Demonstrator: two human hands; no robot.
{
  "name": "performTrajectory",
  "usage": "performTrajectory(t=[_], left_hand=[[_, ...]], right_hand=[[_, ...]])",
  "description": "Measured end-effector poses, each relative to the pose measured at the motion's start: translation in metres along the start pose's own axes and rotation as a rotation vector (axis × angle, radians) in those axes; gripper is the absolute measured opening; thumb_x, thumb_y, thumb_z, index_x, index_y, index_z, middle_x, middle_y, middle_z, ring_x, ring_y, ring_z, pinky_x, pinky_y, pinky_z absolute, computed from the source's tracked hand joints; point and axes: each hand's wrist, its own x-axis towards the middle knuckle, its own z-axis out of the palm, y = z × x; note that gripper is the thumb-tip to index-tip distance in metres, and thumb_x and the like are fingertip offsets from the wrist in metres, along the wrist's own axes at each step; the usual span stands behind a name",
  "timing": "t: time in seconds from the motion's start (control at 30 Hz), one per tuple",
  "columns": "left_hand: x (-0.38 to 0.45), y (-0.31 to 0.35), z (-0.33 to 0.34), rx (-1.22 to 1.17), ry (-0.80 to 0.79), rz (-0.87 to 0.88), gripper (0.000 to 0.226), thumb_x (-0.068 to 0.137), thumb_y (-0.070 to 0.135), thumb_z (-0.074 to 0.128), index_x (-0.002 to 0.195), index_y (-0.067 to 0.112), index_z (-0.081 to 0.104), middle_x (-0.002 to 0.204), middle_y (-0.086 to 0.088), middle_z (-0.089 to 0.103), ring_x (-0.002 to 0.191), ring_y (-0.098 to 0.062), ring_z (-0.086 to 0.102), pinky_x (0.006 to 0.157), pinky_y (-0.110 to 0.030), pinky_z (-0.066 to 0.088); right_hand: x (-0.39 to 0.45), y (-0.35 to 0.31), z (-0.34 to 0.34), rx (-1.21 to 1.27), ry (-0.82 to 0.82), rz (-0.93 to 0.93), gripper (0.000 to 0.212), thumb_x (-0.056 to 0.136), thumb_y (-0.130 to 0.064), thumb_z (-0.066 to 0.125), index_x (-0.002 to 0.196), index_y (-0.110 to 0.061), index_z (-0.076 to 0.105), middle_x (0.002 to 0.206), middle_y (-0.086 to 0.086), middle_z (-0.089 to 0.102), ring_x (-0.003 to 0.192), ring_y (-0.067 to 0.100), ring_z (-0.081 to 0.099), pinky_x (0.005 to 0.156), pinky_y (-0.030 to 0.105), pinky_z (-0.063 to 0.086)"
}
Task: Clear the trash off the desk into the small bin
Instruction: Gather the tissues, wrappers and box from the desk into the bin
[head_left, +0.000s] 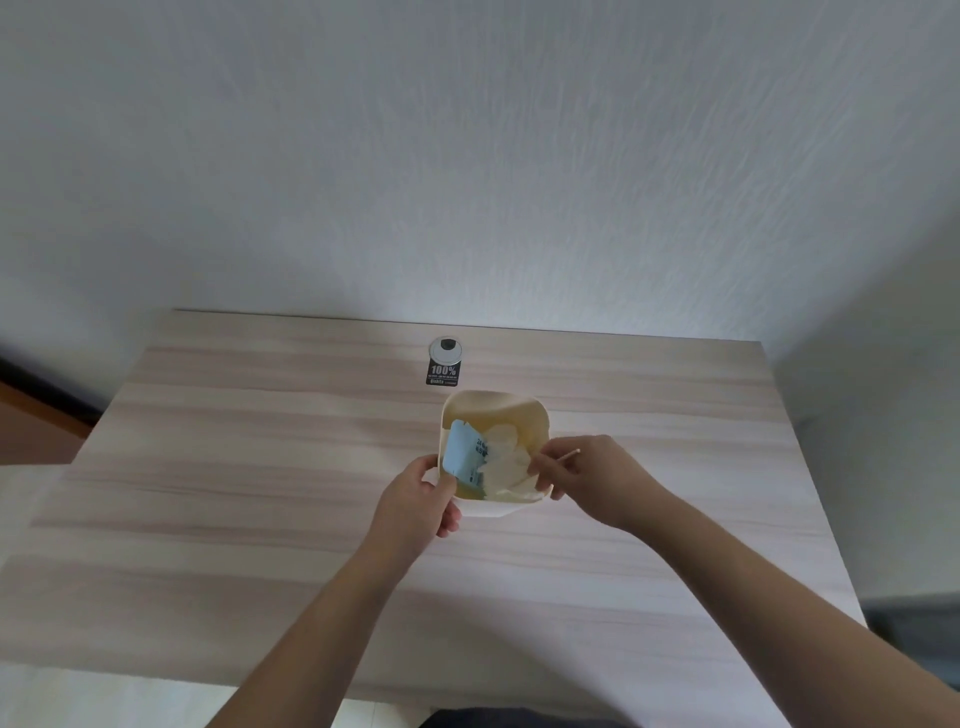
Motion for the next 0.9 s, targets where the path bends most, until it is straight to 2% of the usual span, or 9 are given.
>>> performTrajectory(t=[0.07, 0.17, 0.23, 0.3, 0.4, 0.5, 0.57, 0.67, 0.9], left_hand=[[0.000, -0.002, -0.002, 0.006, -0.003, 0.021, 0.025, 0.093, 0.021, 0.052, 0.116, 0.022, 0.060, 0.061, -0.007, 0.074, 0.046, -0.010, 0.062, 0.046, -0.020, 0.051], [0.000, -0.002, -0.002, 0.011, -0.018, 0.035, 0.025, 0.093, 0.023, 0.054, 0.118, 0.024, 0.059, 0.061, -0.006, 0.074, 0.045, -0.010, 0.062, 0.045, -0.019, 0.049], [-0.002, -0.001, -0.003, 0.007, -0.029, 0.033, 0.025, 0.094, 0.024, 0.053, 0.118, 0.025, 0.058, 0.061, -0.006, 0.074, 0.045, -0.010, 0.062, 0.045, -0.018, 0.049], [-0.002, -0.001, -0.003, -0.003, -0.039, 0.031, 0.024, 0.094, 0.023, 0.053, 0.117, 0.025, 0.058, 0.062, -0.006, 0.074, 0.045, -0.010, 0.063, 0.045, -0.019, 0.050], [-0.003, 0.000, -0.006, -0.009, -0.046, 0.028, 0.025, 0.094, 0.022, 0.054, 0.118, 0.024, 0.059, 0.061, -0.006, 0.074, 0.046, -0.011, 0.063, 0.045, -0.020, 0.049], [-0.004, -0.001, -0.011, -0.021, -0.047, 0.025, 0.026, 0.094, 0.021, 0.053, 0.120, 0.022, 0.059, 0.062, -0.007, 0.074, 0.047, -0.012, 0.064, 0.046, -0.021, 0.051], [-0.006, -0.001, -0.014, -0.032, -0.047, 0.018, 0.027, 0.094, 0.020, 0.052, 0.120, 0.021, 0.059, 0.062, -0.007, 0.074, 0.048, -0.012, 0.064, 0.047, -0.022, 0.052], [-0.008, 0.000, -0.019, -0.037, -0.045, -0.001, 0.030, 0.093, 0.020, 0.051, 0.122, 0.020, 0.059, 0.063, -0.007, 0.074, 0.048, -0.011, 0.064, 0.048, -0.023, 0.052], [-0.014, 0.000, -0.026, -0.074, -0.062, -0.017, 0.035, 0.093, 0.018, 0.050, 0.127, 0.016, 0.058, 0.061, -0.006, 0.074, 0.050, -0.012, 0.064, 0.051, -0.025, 0.051]], right_hand=[[0.003, -0.003, 0.005, -0.063, -0.050, 0.035, 0.026, 0.095, -0.035, 0.054, 0.083, -0.022, 0.073, 0.072, -0.010, 0.074, 0.060, 0.005, 0.067, 0.063, 0.017, 0.050], [0.005, -0.003, 0.014, -0.186, -0.080, 0.066, 0.023, 0.094, -0.036, 0.055, 0.093, -0.023, 0.074, 0.084, -0.005, 0.076, 0.073, 0.013, 0.070, 0.073, 0.029, 0.056], [0.005, -0.002, 0.019, -0.332, -0.045, 0.039, 0.021, 0.093, -0.036, 0.056, 0.103, -0.024, 0.071, 0.095, -0.003, 0.073, 0.086, 0.017, 0.067, 0.078, 0.033, 0.054], [0.005, -0.003, 0.021, -0.410, 0.018, 0.013, 0.024, 0.089, -0.041, 0.060, 0.109, -0.028, 0.066, 0.096, -0.005, 0.067, 0.088, 0.016, 0.063, 0.075, 0.031, 0.052], [0.004, -0.006, 0.018, -0.298, 0.108, 0.006, 0.031, 0.083, -0.053, 0.063, 0.106, -0.032, 0.065, 0.081, -0.010, 0.061, 0.074, 0.008, 0.057, 0.061, 0.024, 0.043], [0.001, -0.007, 0.013, -0.200, 0.234, -0.020, 0.027, 0.083, -0.058, 0.060, 0.096, -0.035, 0.065, 0.072, -0.010, 0.060, 0.061, 0.002, 0.054, 0.053, 0.021, 0.040], [0.000, -0.008, 0.011, -0.134, 0.317, -0.044, 0.017, 0.084, -0.052, 0.063, 0.090, -0.036, 0.065, 0.069, -0.013, 0.060, 0.059, 0.001, 0.055, 0.051, 0.019, 0.040], [-0.001, -0.006, 0.010, -0.099, 0.379, -0.080, 0.005, 0.085, -0.037, 0.068, 0.086, -0.032, 0.067, 0.071, -0.015, 0.063, 0.067, 0.001, 0.058, 0.056, 0.016, 0.043], [-0.001, -0.004, 0.027, -0.078, 0.381, -0.115, 0.008, 0.082, -0.026, 0.076, 0.086, -0.022, 0.070, 0.069, -0.009, 0.060, 0.060, 0.003, 0.054, 0.058, 0.009, 0.040]])
